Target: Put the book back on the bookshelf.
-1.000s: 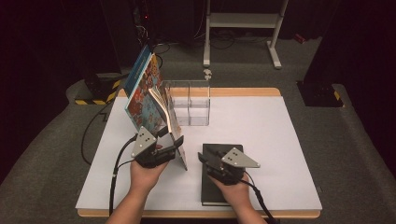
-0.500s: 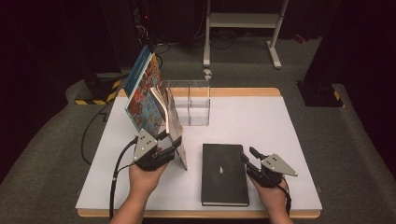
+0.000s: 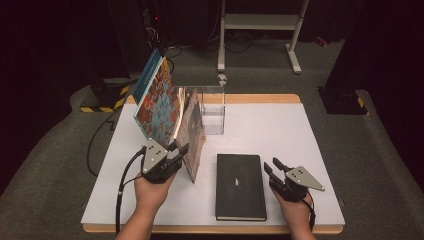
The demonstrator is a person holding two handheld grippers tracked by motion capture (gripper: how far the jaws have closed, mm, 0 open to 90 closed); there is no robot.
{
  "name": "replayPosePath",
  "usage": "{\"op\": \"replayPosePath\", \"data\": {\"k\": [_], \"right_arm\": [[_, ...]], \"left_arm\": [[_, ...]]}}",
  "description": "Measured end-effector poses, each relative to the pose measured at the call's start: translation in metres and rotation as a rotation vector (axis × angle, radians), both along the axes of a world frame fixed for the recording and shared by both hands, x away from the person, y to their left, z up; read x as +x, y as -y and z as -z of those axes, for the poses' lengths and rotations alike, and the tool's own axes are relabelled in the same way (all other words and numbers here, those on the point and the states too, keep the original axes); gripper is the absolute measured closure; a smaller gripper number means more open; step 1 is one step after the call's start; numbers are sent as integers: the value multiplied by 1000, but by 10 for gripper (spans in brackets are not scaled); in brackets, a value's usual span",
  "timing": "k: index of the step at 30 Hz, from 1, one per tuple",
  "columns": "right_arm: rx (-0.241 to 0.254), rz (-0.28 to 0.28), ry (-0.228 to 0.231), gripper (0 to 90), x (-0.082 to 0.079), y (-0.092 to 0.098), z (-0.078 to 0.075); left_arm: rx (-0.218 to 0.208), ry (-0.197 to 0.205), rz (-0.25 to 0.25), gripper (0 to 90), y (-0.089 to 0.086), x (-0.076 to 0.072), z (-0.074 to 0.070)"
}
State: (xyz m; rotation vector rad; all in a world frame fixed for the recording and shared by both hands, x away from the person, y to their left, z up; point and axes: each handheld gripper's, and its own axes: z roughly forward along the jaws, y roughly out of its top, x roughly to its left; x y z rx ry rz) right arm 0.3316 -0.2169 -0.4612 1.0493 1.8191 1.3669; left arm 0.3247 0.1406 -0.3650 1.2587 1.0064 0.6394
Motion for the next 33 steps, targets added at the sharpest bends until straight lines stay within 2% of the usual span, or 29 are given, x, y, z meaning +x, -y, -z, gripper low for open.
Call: {"op": "replayPosePath", "data": {"k": [7, 13, 18, 29, 31, 33], "right_arm": [[-7, 17, 6, 620, 0, 1, 1], [-3, 10, -15, 622, 2, 2, 4], [7, 17, -26, 621, 3, 6, 7], [15, 21, -38, 611, 3, 8, 9], [24, 25, -34, 612, 2, 11, 8], [31, 29, -32, 611, 1, 12, 7]], "left_arm": [[-46, -2, -27, 817, -11, 2, 0], [-90, -10, -32, 833, -21, 3, 1], [-81, 6, -26, 836, -23, 1, 2], [-80, 14, -9, 827, -24, 2, 4], [-78, 14, -9, 807, -24, 3, 4], [-72, 10, -11, 741, -23, 6, 3]]}}
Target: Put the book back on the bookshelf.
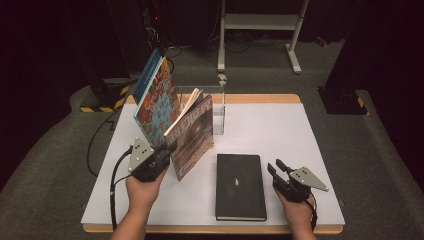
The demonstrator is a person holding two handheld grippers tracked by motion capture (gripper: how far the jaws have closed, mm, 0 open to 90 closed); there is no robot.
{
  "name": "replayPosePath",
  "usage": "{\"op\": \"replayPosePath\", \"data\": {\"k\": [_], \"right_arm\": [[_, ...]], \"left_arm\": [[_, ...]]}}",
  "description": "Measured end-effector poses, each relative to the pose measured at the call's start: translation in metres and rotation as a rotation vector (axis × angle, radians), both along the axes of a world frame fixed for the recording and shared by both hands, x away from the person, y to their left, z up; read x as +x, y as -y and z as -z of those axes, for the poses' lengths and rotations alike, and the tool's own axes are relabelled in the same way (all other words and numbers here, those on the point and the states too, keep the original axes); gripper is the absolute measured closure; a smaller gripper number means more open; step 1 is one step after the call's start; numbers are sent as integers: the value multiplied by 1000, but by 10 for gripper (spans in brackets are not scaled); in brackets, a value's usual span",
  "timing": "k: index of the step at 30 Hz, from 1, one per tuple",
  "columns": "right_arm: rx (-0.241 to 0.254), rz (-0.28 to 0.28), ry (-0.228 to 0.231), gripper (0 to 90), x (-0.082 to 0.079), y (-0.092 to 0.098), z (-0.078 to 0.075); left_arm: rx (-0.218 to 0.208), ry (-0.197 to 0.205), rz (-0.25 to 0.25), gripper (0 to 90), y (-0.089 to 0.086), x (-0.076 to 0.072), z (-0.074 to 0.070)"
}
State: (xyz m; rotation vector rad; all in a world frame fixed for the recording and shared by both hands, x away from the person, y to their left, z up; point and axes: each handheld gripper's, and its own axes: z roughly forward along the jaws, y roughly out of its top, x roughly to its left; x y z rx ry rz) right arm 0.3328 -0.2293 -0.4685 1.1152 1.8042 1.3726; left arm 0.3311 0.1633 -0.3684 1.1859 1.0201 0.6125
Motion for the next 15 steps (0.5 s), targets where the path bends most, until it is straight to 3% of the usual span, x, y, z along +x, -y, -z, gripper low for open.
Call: {"op": "replayPosePath", "data": {"k": [3, 7, 10, 15], "right_arm": [[8, 0, -8, 609, 1, 1, 0], [-2, -7, -10, 606, 0, -2, 1], [-1, -9, -12, 605, 0, -3, 1], [3, -11, -26, 603, 1, -3, 2]], "left_arm": [[30, 26, 12, 767, 4, 4, -2], [41, 19, 16, 749, 10, 14, -7], [38, -3, 1, 724, 13, 23, -9], [24, -6, 5, 792, 15, 27, -10]]}}
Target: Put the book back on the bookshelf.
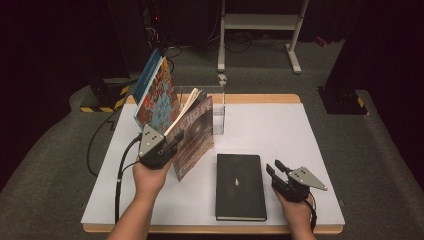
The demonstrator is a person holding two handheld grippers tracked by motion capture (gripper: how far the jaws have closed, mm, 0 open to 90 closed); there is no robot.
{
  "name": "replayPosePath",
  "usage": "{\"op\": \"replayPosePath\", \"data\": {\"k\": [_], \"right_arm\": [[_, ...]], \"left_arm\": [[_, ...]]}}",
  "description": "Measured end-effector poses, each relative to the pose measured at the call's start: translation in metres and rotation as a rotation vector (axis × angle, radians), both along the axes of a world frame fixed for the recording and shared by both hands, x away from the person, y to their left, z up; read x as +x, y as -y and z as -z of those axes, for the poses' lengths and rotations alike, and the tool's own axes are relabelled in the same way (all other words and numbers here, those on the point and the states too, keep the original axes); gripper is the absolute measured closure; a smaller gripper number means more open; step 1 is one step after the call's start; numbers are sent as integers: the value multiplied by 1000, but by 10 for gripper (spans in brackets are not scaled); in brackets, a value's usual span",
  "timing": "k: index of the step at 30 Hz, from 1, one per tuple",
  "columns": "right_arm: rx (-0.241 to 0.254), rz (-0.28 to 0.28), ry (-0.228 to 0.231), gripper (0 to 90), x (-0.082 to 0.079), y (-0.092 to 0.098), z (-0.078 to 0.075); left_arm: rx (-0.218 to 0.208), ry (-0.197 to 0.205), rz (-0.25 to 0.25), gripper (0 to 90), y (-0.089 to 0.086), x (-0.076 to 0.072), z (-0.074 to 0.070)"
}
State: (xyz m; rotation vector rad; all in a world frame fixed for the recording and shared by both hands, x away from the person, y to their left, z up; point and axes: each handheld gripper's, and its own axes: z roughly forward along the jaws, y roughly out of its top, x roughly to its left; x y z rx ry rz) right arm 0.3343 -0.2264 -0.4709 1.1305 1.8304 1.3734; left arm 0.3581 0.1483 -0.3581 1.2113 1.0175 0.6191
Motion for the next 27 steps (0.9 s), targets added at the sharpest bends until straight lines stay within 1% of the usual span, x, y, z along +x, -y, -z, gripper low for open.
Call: {"op": "replayPosePath", "data": {"k": [1, 2, 3, 5, 6, 7, 11, 12, 14, 16, 17, 20, 22, 24, 27], "right_arm": [[3, 3, -6, 603, 1, 0, 1], [1, 3, -9, 603, 1, -1, 1], [-4, 5, -18, 599, 2, -1, 1], [-12, 0, -34, 556, 4, -2, 2], [-15, -1, -42, 555, 5, -2, 1], [-11, -4, -44, 555, 5, -1, 1], [-5, 3, -55, 541, 7, 1, 1], [-4, 7, -53, 538, 7, 2, 1], [-2, 11, -55, 535, 8, 3, 2], [-6, 13, -59, 534, 8, 3, 3], [-7, 13, -58, 534, 8, 3, 3], [-10, 15, -57, 533, 8, 4, 4], [-8, 19, -50, 533, 8, 4, 3], [-3, 26, -48, 533, 7, 5, 2], [4, 28, -41, 533, 6, 6, 0]], "left_arm": [[4, 4, -3, 792, 0, 0, 0], [4, -5, -3, 792, 0, 1, 0], [-7, -8, 0, 792, 0, 1, 0], [0, -7, 1, 796, 0, 1, 0], [-8, -10, 1, 797, 1, 2, 0], [-10, -15, 6, 796, 0, 2, 0], [-11, -8, 8, 775, 0, 3, 0], [-7, -4, 7, 775, 1, 3, 0], [-14, 1, 12, 773, 1, 3, 0], [-6, 8, 7, 762, 2, 3, 0], [-5, 8, 5, 774, 2, 3, 0], [-7, 4, -10, 822, 1, 3, -1], [-21, -9, -6, 831, 0, 3, -1], [-14, -5, -4, 834, 1, 3, -1], [-15, -4, 0, 835, 1, 3, -1]]}}
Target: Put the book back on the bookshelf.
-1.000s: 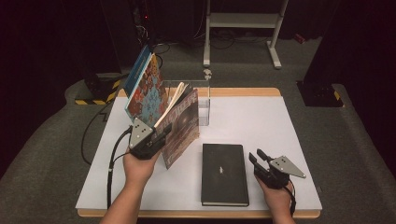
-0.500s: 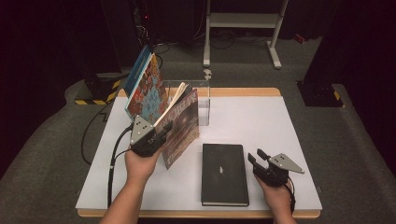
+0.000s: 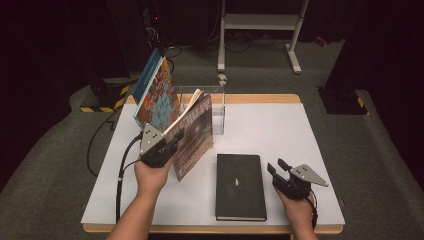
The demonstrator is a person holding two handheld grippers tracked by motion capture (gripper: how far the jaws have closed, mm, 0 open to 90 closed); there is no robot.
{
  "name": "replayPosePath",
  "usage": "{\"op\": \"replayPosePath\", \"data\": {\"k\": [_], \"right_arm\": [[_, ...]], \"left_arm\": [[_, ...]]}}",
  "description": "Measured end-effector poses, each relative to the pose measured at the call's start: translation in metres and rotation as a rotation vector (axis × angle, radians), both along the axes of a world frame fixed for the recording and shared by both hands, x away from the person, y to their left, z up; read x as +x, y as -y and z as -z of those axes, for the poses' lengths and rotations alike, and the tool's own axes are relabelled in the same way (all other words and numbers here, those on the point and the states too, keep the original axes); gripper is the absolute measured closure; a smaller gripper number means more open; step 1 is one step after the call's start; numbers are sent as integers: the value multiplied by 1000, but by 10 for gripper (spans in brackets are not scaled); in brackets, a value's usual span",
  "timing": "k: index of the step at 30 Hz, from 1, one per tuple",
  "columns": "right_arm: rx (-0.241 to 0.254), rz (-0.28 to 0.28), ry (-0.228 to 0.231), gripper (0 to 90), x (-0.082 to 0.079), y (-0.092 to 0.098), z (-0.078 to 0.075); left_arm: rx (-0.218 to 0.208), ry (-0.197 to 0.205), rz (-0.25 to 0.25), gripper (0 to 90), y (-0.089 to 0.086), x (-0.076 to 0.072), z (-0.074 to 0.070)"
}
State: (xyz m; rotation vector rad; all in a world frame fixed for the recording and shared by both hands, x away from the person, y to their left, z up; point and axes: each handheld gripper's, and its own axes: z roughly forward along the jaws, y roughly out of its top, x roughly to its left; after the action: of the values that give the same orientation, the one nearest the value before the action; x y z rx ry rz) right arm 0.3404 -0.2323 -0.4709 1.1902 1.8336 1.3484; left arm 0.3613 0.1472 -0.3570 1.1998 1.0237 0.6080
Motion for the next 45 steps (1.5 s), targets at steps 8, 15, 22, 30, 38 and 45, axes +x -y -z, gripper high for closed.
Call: {"op": "replayPosePath", "data": {"k": [8, 15, 22, 30, 38, 45], "right_arm": [[-23, 26, -17, 498, 1, 5, 9], [-38, 18, 11, 491, -4, 3, 7], [-23, 19, 22, 494, -7, 7, 7], [-31, 15, 37, 502, -9, 7, 6], [-35, 22, 49, 509, -14, 6, 4], [-45, 10, 70, 540, -15, 7, 1]], "left_arm": [[-14, 6, -20, 837, -2, 1, 1], [-27, 3, -35, 838, 4, -1, 1], [-12, 0, -50, 840, 12, 3, -6], [-22, 9, -64, 840, 10, 3, -7], [-44, 5, -100, 840, -2, 1, -10], [-33, 27, -145, 839, -7, -1, -16]]}}
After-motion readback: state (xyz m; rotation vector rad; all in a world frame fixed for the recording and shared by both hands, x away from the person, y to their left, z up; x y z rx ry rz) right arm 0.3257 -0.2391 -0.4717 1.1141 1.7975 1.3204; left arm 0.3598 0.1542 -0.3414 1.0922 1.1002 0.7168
